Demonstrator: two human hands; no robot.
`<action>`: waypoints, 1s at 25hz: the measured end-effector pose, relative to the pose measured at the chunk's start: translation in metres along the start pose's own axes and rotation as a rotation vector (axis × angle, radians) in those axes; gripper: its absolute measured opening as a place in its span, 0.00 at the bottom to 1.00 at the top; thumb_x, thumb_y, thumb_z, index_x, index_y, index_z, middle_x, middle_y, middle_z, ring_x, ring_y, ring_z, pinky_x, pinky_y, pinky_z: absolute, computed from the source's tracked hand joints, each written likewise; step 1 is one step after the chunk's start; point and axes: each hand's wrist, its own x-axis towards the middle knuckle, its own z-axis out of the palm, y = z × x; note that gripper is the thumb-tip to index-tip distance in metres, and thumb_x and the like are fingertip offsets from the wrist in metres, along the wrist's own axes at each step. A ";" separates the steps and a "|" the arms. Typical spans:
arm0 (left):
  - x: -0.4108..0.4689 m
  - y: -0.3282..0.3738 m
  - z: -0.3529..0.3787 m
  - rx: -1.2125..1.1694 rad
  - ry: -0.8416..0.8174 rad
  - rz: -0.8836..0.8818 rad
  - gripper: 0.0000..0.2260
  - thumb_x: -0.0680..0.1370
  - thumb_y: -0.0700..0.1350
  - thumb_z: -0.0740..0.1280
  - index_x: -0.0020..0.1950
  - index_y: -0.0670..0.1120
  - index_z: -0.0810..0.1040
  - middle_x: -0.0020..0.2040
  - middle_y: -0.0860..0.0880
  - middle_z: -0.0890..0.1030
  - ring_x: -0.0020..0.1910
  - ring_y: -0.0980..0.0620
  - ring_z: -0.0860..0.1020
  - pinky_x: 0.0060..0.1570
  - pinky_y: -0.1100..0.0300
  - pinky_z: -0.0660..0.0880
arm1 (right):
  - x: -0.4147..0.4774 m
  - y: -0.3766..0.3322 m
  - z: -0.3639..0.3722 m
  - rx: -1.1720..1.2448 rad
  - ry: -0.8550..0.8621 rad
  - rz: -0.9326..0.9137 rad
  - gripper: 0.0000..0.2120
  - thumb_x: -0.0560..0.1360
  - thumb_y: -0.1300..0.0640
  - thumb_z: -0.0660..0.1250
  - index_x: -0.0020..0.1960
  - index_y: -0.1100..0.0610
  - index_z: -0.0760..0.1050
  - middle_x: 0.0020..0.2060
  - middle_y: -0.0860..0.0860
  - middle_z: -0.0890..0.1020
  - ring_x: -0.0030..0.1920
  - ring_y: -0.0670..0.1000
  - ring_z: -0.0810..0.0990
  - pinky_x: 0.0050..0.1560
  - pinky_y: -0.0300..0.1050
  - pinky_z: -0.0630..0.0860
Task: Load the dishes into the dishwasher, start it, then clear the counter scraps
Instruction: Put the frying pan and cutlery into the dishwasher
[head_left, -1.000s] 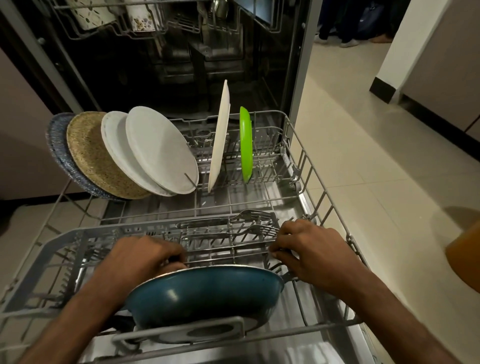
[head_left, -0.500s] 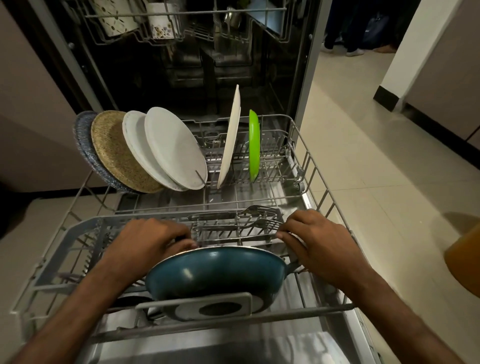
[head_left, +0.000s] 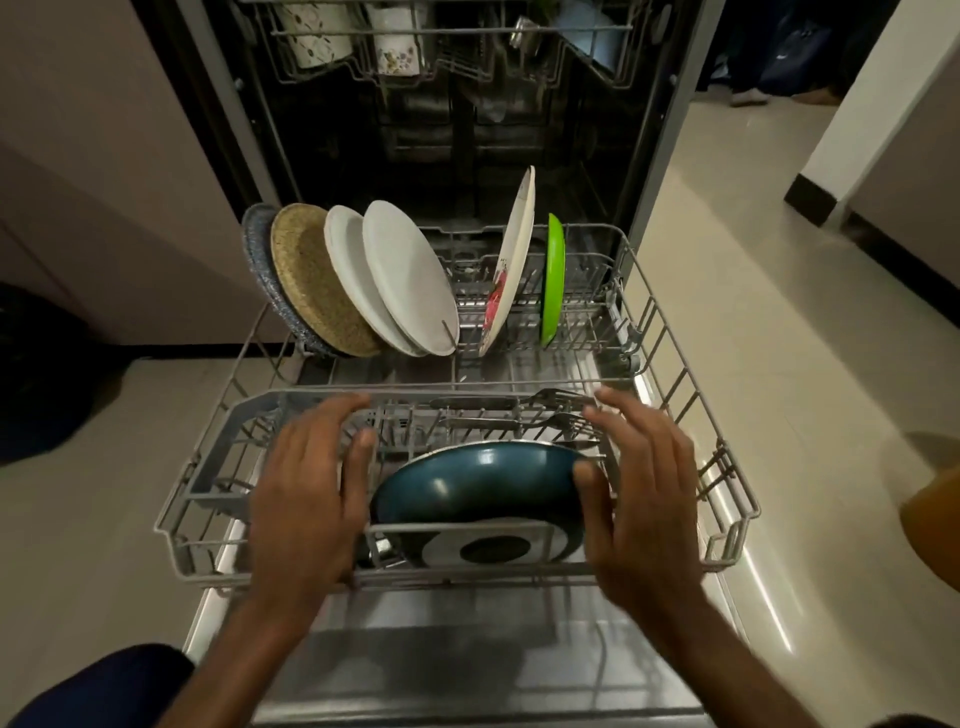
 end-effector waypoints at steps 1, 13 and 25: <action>-0.014 0.002 -0.001 -0.042 -0.002 -0.045 0.20 0.84 0.56 0.53 0.70 0.47 0.71 0.66 0.47 0.76 0.65 0.49 0.73 0.62 0.50 0.71 | -0.013 -0.003 0.002 -0.018 0.002 -0.056 0.20 0.80 0.47 0.59 0.68 0.57 0.67 0.69 0.58 0.71 0.70 0.59 0.69 0.69 0.63 0.66; -0.021 0.010 0.001 -0.085 -0.084 -0.031 0.44 0.79 0.68 0.38 0.68 0.35 0.73 0.71 0.39 0.72 0.69 0.39 0.72 0.62 0.33 0.70 | -0.023 0.000 0.020 -0.166 -0.011 -0.160 0.29 0.77 0.35 0.56 0.65 0.57 0.61 0.72 0.65 0.65 0.72 0.65 0.66 0.65 0.78 0.59; 0.041 -0.033 0.038 0.074 -0.077 0.327 0.35 0.78 0.70 0.46 0.72 0.45 0.66 0.73 0.43 0.71 0.71 0.44 0.71 0.67 0.41 0.69 | 0.035 0.027 0.064 -0.295 -0.031 -0.086 0.32 0.78 0.32 0.51 0.70 0.55 0.63 0.74 0.59 0.66 0.73 0.60 0.65 0.67 0.75 0.59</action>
